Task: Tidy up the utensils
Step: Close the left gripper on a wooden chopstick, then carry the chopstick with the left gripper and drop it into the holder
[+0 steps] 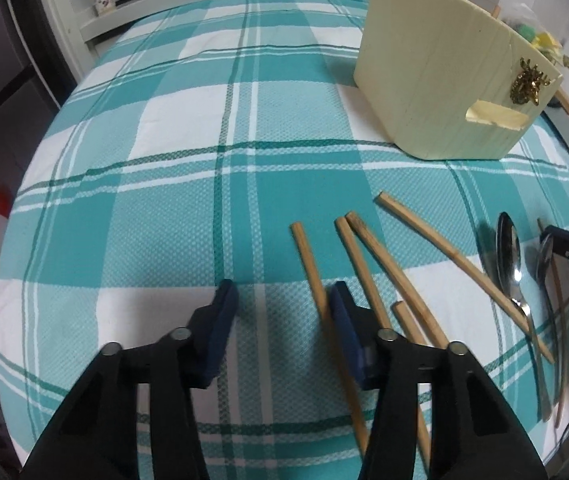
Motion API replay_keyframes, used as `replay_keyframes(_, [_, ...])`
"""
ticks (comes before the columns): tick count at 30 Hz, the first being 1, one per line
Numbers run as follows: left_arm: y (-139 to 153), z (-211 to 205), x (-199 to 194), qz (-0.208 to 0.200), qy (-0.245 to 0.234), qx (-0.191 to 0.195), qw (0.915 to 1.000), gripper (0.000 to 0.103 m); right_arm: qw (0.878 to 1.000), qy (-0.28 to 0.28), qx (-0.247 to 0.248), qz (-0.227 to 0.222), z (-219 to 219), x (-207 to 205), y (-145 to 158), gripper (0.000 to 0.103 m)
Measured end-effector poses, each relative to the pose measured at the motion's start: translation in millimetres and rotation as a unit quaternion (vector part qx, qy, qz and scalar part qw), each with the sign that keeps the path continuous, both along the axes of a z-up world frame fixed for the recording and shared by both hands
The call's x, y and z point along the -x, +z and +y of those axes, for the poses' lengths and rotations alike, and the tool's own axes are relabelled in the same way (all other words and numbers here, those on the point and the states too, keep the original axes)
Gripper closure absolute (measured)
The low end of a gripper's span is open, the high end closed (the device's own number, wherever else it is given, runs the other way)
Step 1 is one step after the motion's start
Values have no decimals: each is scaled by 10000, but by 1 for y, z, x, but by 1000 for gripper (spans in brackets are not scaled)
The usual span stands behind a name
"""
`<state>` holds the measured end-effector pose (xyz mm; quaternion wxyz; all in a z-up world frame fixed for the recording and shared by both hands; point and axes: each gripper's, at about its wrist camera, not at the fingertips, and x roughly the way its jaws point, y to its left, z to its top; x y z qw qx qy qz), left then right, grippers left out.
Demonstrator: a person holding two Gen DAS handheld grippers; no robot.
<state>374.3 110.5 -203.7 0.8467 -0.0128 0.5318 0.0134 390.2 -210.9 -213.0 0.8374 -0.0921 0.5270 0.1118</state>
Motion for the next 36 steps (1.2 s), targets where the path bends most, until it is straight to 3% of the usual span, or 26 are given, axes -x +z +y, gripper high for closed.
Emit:
replay_keyframes(2, [0, -4, -3, -33, -133, 144, 9998, 94, 9999, -50, -92, 60, 0, -8, 0, 96])
replay_keyframes(5, [3, -5, -3, -130, -119, 160, 9997, 99, 9995, -141, -269, 109, -3, -16, 0, 98])
replay_keyframes(11, [47, 6, 19, -759, 49, 608, 9952, 99, 9939, -274, -1023, -323, -19, -6, 43, 98])
replay_keyframes(23, [164, 4, 90, -2151, -282, 964, 9714, 99, 9755, -18, -1554, -1557, -25, 67, 156, 98])
replay_keyframes(29, [190, 4, 115, -2543, -326, 1058, 9608, 99, 9651, 30, -1578, -2089, -28, 100, 190, 98])
replay_keyframes(36, [203, 6, 126, -2780, -283, 1093, 9539, 99, 9529, 38, -1543, -2612, -27, 119, 218, 98])
